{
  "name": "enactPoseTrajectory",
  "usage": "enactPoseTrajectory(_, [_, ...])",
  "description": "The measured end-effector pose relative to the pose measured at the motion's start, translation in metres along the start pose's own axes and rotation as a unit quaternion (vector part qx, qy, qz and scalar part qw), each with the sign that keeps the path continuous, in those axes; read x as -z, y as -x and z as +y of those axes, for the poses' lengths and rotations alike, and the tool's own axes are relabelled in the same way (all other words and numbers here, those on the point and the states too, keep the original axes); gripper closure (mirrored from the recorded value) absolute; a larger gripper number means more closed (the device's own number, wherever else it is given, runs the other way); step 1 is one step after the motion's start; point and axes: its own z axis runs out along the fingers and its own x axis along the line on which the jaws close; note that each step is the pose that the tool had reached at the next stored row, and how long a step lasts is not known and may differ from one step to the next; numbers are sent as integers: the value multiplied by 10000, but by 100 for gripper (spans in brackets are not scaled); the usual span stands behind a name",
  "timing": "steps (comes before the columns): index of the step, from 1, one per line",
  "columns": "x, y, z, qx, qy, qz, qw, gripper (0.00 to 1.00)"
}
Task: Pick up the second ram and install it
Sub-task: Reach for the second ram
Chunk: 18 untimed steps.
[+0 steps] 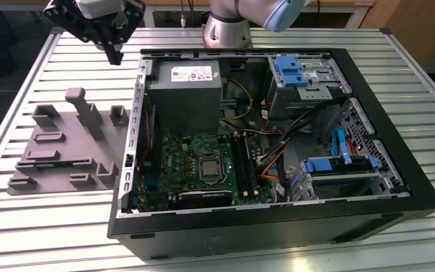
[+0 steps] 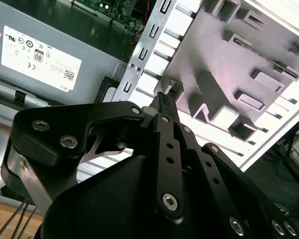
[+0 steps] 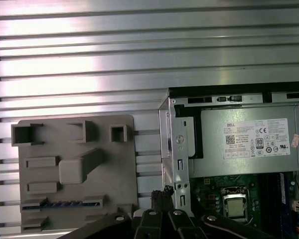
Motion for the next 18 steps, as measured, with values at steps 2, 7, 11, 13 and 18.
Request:
enactPoseTrajectory(2, [1, -20, -1, 0, 0, 0, 10000, 89])
enactPoseTrajectory(7, [1, -58, -4, 0, 0, 0, 10000, 89])
enactPoseTrajectory(11, [2, -90, -7, 0, 0, 0, 10000, 89])
enactPoseTrajectory(13, [3, -110, -8, 0, 0, 0, 10000, 89])
enactPoseTrajectory(18, [3, -151, -11, 0, 0, 0, 10000, 89])
